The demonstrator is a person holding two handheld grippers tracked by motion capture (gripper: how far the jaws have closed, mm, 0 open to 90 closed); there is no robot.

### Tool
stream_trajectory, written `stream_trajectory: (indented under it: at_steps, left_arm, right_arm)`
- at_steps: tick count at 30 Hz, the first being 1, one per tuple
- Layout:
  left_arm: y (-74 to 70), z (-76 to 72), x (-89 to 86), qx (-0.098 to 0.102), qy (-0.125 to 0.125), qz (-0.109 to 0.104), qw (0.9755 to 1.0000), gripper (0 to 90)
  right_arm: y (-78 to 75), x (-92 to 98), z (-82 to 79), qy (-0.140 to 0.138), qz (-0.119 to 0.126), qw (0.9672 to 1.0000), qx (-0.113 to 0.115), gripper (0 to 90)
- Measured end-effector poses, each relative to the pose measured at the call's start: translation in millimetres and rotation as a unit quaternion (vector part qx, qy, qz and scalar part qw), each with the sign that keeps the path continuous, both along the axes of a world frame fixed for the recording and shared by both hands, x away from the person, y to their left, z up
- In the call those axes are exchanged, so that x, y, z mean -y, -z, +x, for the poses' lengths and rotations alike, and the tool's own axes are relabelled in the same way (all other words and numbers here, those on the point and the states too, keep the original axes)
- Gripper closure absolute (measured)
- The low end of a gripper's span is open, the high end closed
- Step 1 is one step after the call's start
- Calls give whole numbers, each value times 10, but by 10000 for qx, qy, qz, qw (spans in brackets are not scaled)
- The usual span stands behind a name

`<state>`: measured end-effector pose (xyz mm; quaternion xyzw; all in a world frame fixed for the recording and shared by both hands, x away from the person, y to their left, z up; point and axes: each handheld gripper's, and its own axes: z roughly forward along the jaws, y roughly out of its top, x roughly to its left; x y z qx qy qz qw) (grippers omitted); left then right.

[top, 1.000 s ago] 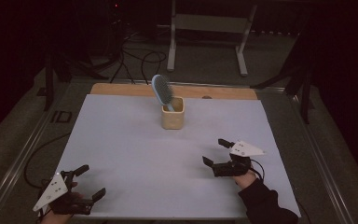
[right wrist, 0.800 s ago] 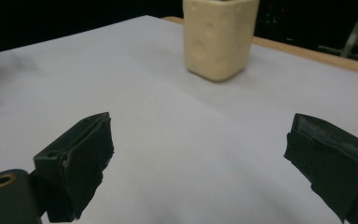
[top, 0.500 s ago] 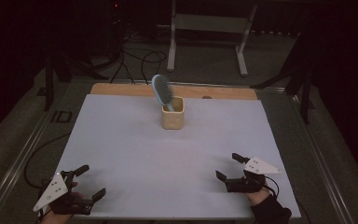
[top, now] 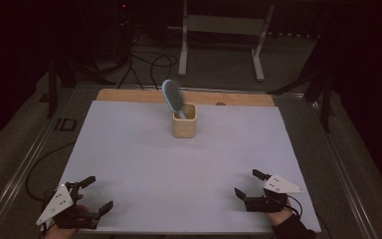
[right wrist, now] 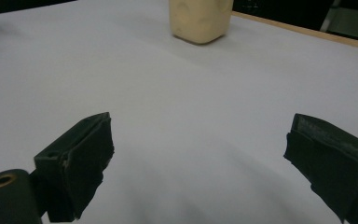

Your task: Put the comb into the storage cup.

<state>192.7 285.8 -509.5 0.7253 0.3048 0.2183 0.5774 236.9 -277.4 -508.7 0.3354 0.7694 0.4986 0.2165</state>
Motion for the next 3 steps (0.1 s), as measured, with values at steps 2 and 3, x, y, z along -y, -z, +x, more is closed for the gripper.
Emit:
stream_trajectory:
  at_steps: [2, 3]
  left_arm:
    - [0, 0, 2, 4, 4, 2, 10000, 0]
    - [-1, -1, 1, 8, 8, 4, 10000, 0]
  right_arm:
    - [-3, -6, 3, -10, 0, 10000, 12, 72]
    - [-4, -12, 4, 0, 10, 10000, 10, 72]
